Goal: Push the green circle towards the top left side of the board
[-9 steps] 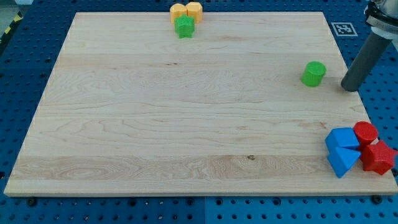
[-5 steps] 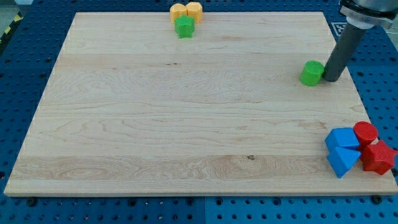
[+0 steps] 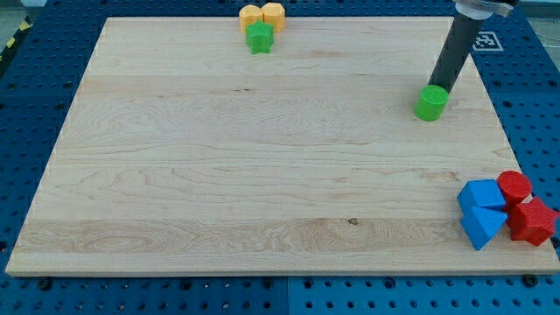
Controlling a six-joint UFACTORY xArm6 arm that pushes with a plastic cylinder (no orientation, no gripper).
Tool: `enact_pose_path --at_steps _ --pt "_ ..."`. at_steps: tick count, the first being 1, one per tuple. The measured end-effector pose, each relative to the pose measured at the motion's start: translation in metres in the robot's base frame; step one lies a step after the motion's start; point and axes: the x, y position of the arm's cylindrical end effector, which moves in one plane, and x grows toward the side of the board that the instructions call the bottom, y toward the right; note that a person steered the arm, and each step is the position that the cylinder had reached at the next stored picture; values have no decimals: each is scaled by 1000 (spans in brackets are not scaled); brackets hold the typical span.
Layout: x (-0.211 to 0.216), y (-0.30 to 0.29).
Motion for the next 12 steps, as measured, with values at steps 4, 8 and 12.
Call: enact_pose_path --at_steps 4,8,12 --pt "35 -2" --pt "46 -13" --pt "94 -17"
